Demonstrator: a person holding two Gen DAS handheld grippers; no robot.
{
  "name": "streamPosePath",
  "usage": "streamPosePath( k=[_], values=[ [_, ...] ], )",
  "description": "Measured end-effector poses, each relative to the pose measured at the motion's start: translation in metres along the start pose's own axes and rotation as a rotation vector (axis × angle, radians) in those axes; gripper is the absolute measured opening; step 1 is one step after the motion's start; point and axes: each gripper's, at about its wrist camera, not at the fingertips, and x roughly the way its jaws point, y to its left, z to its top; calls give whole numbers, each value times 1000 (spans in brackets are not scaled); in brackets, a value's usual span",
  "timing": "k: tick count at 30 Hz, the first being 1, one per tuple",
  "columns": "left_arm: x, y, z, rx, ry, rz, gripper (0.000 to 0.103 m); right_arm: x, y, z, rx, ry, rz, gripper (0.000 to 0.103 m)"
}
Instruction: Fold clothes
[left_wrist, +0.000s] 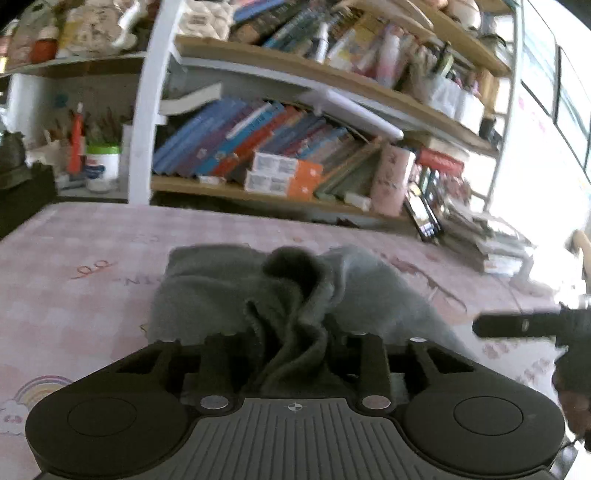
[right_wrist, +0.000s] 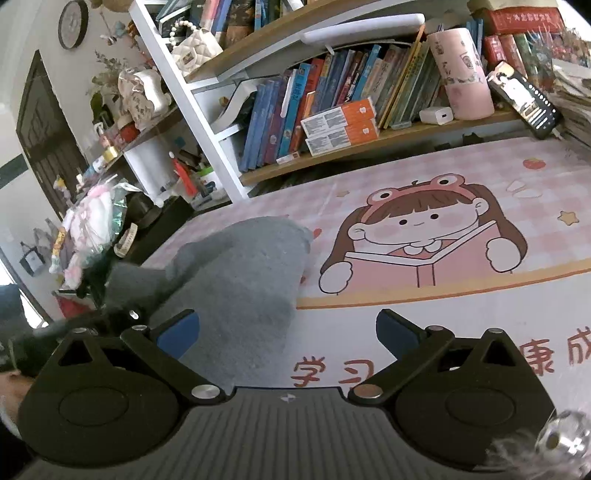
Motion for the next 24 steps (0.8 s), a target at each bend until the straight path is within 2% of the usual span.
streamPosePath(
  k=[4,6,8,10,11,13,15,17,19,21,24],
  values=[
    [-31,25,23,-170,-139,-172,17,6,3,3,-6,11,-7,103],
    [-40,36,30,-222,-182,-191,17,9,5,5,-7,11,-2,103],
    [-34,53,26,-283,-155,-142,20,13,9,5,-8,17,10,103],
    [-16,73,10,-364,-67,-52,23,17,12,5,-11,24,19,103],
    [-9,80,0,-391,-39,-23,30,19,13,4,-12,30,23,103],
    [-4,88,-14,-414,-30,-3,34,23,16,3,-16,45,26,103],
    [-10,84,-12,-395,-54,1,39,25,17,3,-16,53,26,103],
    [-20,80,-5,-345,-111,47,70,26,18,4,-12,57,29,103],
    [-32,77,2,-299,-177,90,84,28,17,4,4,61,47,103],
    [-38,79,5,-285,-200,91,89,30,17,4,20,64,64,103],
    [-26,83,6,-266,-111,115,91,36,16,4,57,88,89,103]
  ],
)
